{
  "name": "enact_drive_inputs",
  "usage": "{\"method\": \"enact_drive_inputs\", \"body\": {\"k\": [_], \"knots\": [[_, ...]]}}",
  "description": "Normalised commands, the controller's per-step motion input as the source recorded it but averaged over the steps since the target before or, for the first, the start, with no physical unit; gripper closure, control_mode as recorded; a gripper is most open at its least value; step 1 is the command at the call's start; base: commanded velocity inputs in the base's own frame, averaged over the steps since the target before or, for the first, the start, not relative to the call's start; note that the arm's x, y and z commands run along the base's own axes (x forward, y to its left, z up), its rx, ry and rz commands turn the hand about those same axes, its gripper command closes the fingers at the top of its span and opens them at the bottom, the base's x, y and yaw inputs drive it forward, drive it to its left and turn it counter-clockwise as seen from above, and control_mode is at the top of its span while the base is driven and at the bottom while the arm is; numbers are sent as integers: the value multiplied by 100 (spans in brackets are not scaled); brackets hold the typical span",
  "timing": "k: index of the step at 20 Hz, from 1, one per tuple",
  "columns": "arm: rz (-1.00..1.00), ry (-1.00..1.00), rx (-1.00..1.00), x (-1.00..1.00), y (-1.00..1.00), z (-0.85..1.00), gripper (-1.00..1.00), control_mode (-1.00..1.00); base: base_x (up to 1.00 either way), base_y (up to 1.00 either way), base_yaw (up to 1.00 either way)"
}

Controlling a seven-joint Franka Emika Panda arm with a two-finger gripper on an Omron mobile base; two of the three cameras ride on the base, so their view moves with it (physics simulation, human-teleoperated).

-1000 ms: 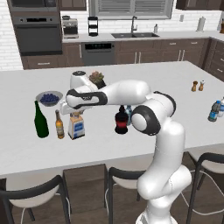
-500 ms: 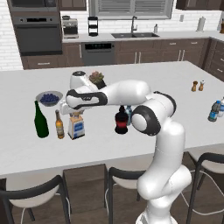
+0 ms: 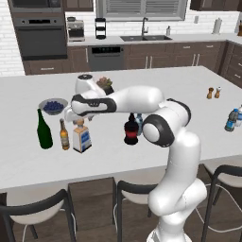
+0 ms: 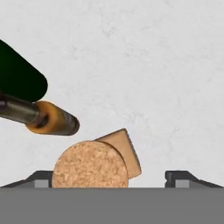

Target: Move the plastic bottles in the middle to the plastics group, and the glass bottles in the middle to the glass group.

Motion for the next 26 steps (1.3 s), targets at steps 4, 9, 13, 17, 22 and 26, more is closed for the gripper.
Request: {"method": "enact_drive_inputs", "body": {"k": [4,9,13,17,22,26], "knots": [[0,0,0,0,0,33,-100,-100,0,0,0],[0,-1,0,-27,-7,38,-100,-100,0,0,0],[-4,-1,0,-79,-39,14,-100,-100,0,0,0],[-9,-6,2,-100,-67,0,-100,-100,0,0,0],[-13,-7,3,-98,-82,0,-100,-100,0,0,0],[-18,0,1,-37,-92,9,-100,-100,0,0,0]]}}
